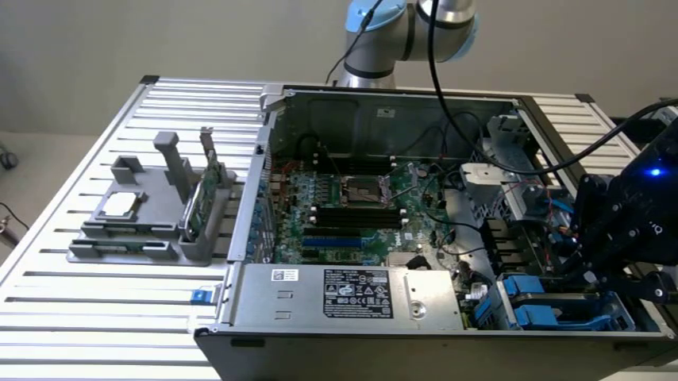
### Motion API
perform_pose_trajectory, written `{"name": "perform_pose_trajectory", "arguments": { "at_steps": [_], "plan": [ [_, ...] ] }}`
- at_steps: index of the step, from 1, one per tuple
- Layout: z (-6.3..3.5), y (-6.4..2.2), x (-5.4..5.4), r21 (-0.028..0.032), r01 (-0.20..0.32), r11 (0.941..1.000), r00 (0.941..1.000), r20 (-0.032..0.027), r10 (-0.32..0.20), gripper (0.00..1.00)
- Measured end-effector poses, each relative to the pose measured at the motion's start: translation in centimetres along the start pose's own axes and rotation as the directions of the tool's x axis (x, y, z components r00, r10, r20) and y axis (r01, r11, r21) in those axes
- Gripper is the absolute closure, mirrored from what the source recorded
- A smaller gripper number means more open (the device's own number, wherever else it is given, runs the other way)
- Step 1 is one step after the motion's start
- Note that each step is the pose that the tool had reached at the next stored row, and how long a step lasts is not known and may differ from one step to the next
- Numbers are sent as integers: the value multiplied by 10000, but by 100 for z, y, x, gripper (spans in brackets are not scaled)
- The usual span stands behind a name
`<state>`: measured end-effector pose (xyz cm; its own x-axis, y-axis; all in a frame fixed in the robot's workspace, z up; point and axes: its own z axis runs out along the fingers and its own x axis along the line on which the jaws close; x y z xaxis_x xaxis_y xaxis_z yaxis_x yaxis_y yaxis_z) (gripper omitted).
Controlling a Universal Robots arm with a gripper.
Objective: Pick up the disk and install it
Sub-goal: 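Insert the disk into the insertion slot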
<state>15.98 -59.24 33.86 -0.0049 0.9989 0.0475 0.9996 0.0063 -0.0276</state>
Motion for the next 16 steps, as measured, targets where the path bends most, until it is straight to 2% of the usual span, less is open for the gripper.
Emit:
{"name": "perform_pose_trajectory", "arguments": {
  "at_steps": [16],
  "plan": [
    [0, 14, 0, 0, -2, 10000, 10000, 0, 2, 83]
  ]
}}
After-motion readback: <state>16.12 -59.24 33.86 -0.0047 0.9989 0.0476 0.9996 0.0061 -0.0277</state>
